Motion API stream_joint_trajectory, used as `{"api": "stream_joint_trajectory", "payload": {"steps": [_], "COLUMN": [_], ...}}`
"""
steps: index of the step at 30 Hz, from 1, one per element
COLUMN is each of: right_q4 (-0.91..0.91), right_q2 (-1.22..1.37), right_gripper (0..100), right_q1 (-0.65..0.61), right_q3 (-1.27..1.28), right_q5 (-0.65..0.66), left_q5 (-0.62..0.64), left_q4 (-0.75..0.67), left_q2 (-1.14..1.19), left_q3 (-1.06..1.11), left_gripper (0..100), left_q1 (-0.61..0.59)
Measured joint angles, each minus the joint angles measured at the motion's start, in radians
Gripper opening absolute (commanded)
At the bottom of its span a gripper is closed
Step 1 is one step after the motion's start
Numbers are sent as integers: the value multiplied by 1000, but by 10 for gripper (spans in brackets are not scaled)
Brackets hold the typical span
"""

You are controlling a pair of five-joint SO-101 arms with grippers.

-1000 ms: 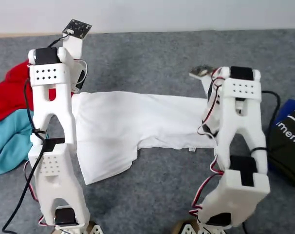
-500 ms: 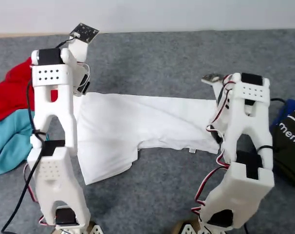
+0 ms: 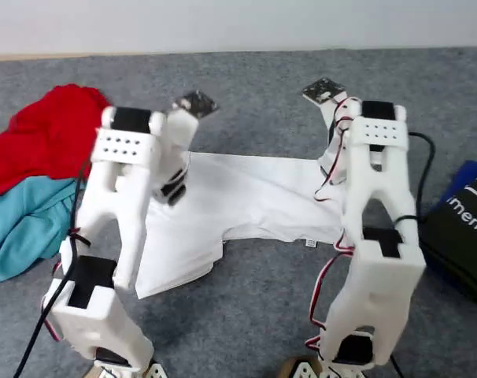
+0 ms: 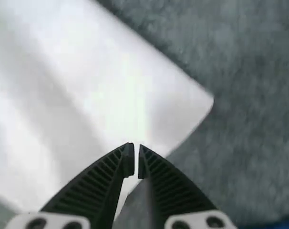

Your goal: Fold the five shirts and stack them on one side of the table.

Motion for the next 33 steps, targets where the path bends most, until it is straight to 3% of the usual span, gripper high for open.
{"api": "stream_joint_trajectory", "payload": {"steps": [7,17,33], "right_q4": [-163,-172,-78], "right_q2": [161,341,491], "right_gripper": [17,17,17], "right_q1": [0,2,34], "right_q3": [-55,-276,-582], "right_q5": [0,0,2], "left_q5": [2,-81,-193], "left_q4": [-40,-74,-61], "left_q2": [-2,-2,-3], "left_q3": [189,422,436], "left_gripper": [7,7,7], "left_q1": [8,8,-72]}}
